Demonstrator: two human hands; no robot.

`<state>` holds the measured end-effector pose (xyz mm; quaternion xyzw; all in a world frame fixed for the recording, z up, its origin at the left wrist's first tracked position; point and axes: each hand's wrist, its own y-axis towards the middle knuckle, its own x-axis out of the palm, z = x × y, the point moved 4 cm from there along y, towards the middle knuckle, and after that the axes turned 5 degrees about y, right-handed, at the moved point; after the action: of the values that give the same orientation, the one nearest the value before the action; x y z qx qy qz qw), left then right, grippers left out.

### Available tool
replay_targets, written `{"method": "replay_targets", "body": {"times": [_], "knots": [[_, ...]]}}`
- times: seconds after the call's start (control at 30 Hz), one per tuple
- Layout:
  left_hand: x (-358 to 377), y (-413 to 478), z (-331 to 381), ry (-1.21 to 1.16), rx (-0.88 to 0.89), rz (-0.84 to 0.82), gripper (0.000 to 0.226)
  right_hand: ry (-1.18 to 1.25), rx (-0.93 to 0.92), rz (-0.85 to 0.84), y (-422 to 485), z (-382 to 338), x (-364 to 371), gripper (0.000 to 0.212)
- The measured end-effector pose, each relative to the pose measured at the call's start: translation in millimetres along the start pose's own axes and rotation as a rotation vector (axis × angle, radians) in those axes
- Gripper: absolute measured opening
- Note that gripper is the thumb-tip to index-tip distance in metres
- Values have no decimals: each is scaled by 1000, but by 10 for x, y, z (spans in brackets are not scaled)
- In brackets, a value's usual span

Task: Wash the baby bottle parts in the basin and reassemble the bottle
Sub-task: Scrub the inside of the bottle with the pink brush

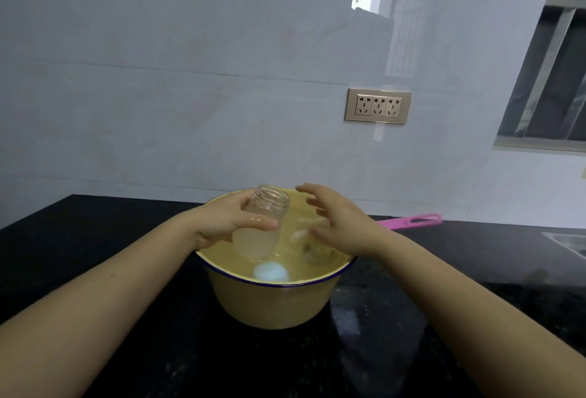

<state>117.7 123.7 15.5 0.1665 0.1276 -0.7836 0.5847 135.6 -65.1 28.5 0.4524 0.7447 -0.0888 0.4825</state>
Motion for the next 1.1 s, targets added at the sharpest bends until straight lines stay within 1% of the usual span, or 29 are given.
{"method": "replay_targets", "body": {"times": [0.03,0.1,0.17,0.23,0.27,0.37,0.4,0.47,0.53,0.63,0.67,0.83,0.9,1.1], "knots": [[6,-4,-2,-53,-6,-4,46,-54,16,-46,-15,13,2,67],[5,-11,-19,-154,-17,-4,49,-214,121,-140,-48,59,-9,71],[2,-18,-23,-266,-38,7,45,-454,249,-196,-81,126,-34,60],[26,-23,-4,-352,-85,-3,39,-624,302,-177,-84,159,-71,47],[62,-25,18,-377,-111,-25,44,-633,312,-162,-82,157,-83,43],[186,-7,76,-385,-171,-98,72,-611,312,-197,-74,140,-66,45],[223,1,95,-366,-187,-118,74,-623,307,-214,-76,128,-56,45],[276,-1,133,-296,-222,-156,67,-648,299,-232,-82,112,-43,43],[277,-6,153,-203,-258,-186,61,-659,289,-230,-87,110,-41,40],[200,-22,177,-21,-328,-202,66,-648,275,-210,-101,108,-45,35],[170,-32,199,69,-357,-201,63,-651,270,-203,-104,109,-41,34],[95,-52,403,716,-460,-177,38,-662,260,-179,-92,130,1,31],[108,-31,475,933,-470,-183,39,-662,259,-177,-86,141,9,30],[91,6,697,1402,-456,-195,50,-649,261,-174,-83,132,0,41]]}}
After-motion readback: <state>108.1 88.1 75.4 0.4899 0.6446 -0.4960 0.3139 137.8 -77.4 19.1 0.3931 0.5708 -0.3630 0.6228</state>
